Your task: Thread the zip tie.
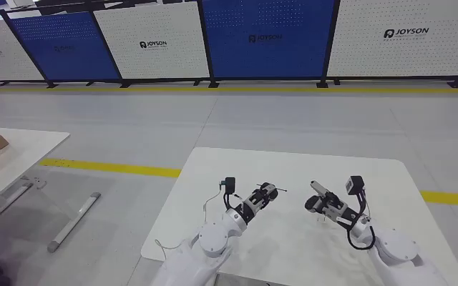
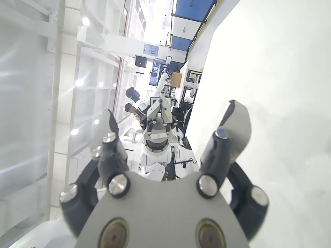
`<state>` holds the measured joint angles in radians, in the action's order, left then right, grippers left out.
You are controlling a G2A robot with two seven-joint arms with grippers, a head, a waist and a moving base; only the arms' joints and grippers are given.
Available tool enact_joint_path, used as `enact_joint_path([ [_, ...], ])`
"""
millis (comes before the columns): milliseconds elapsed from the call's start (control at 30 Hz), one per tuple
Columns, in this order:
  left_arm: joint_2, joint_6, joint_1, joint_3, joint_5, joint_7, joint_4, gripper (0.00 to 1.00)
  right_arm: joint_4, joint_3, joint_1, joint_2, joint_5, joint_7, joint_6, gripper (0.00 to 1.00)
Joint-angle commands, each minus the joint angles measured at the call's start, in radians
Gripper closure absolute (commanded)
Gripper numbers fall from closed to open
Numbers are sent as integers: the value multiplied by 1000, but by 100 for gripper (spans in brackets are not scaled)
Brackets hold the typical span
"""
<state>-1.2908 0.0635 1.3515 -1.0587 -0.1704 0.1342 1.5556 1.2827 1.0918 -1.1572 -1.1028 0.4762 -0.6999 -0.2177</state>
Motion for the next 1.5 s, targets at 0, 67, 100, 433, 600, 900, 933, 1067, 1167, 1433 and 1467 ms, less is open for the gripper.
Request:
enact_joint_path([
  [0, 4, -15, 7, -10, 16, 12, 8, 100, -1, 6, -6, 0, 9, 0, -2, 0],
  [67, 4, -15, 7, -10, 16, 12, 8, 100, -1, 6, -6, 0, 9, 0, -2, 0],
  [100, 4, -15, 7, -10, 16, 12, 8, 100, -1, 6, -6, 0, 9, 0, -2, 0],
  [433, 4, -15, 7, -10, 16, 12, 8, 100, -1, 6, -6, 0, 9, 0, -2, 0],
  [600, 9, 10, 20, -35, -21, 43, 4, 100, -1, 6, -6, 0, 9, 0, -2, 0],
  [900, 49, 99, 117, -180, -75, 270, 71, 100, -1, 6, -6, 0, 9, 0, -2, 0],
  [933, 49, 99, 117, -180, -75, 270, 71, 100, -1, 6, -6, 0, 9, 0, -2, 0],
  [1067, 49, 99, 117, -180, -75, 270, 71, 100, -1, 6, -6, 0, 9, 0, -2, 0],
  [1167, 49, 99, 117, -180, -75, 270, 71, 100, -1, 6, -6, 0, 9, 0, -2, 0],
  [1433, 44, 69, 95, -181, -195, 252, 75, 100, -1, 6, -6, 0, 9, 0, -2, 0],
  [1467, 45, 80, 101, -185, -189, 244, 88, 100, -1, 6, -6, 0, 9, 0, -2, 0],
])
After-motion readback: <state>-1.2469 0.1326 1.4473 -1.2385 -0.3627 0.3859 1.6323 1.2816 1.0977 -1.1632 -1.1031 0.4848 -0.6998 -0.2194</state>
